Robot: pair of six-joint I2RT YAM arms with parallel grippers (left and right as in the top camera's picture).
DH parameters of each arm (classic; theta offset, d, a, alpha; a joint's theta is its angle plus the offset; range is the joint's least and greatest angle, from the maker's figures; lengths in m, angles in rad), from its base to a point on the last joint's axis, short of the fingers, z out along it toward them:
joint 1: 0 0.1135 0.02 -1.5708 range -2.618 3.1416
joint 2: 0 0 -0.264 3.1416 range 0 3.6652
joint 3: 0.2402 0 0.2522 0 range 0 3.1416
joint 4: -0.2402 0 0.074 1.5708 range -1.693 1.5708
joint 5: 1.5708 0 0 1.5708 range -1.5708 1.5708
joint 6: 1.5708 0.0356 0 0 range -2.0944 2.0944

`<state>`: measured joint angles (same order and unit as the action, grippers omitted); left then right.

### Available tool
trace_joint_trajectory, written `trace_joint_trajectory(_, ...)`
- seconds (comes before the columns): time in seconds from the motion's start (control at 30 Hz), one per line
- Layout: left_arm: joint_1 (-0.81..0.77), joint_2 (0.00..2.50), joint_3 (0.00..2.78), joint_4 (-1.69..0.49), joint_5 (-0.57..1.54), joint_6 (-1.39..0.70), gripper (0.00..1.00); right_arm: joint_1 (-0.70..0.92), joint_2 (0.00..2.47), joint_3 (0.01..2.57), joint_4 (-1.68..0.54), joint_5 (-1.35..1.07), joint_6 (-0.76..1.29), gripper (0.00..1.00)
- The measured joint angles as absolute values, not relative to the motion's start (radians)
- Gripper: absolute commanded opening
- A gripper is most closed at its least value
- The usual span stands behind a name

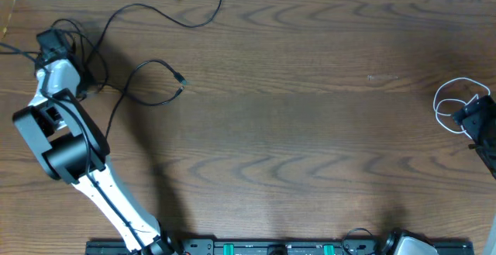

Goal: Untangle cables

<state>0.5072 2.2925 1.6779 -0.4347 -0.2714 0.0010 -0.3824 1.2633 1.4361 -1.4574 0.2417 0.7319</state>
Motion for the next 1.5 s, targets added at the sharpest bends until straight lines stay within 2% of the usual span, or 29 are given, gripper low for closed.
trace_joint_trajectory(0.57, 0.534, 2.110, 1.677, -0.515, -0.312, -0.053, 0.08, -0.382, 1.263, 1.436, -1.457, 0.242, 0.732, 0.99)
trace_joint_trajectory(0.63, 0.534, 2.107, 1.677, -0.538, -0.304, -0.056, 0.13, -0.382, 1.263, 1.436, -1.457, 0.242, 0.732, 0.99)
trace_joint_trajectory(0.8, 0.535, 2.121, 1.674, -0.630, -0.289, -0.072, 0.13, -0.382, 1.263, 1.436, -1.457, 0.242, 0.732, 0.99)
trace_joint_trajectory(1.03, 0.535, 2.074, 1.673, -0.870, -0.278, -0.114, 0.14, -0.382, 1.263, 1.436, -1.458, 0.242, 0.732, 0.99)
trace_joint_trajectory(1.13, 0.535, 1.973, 1.671, -0.981, -0.233, -0.170, 0.27, -0.382, 1.263, 1.436, -1.457, 0.242, 0.732, 0.99)
trace_joint_trajectory(1.3, 0.535, 1.797, 1.672, -1.098, -0.037, -0.239, 0.42, -0.382, 1.263, 1.436, -1.457, 0.242, 0.732, 0.99)
trace_joint_trajectory(1.4, 0.534, 1.763, 1.674, -1.194, 0.102, -0.263, 0.72, -0.382, 1.263, 1.436, -1.458, 0.242, 0.732, 0.99)
trace_joint_trajectory(1.43, 0.533, 1.763, 1.674, -1.230, 0.133, -0.265, 0.86, -0.382, 1.263, 1.436, -1.457, 0.242, 0.732, 0.99)
trace_joint_trajectory(1.5, 0.533, 1.768, 1.674, -1.304, 0.192, -0.266, 0.88, -0.382, 1.263, 1.436, -1.457, 0.242, 0.732, 0.99)
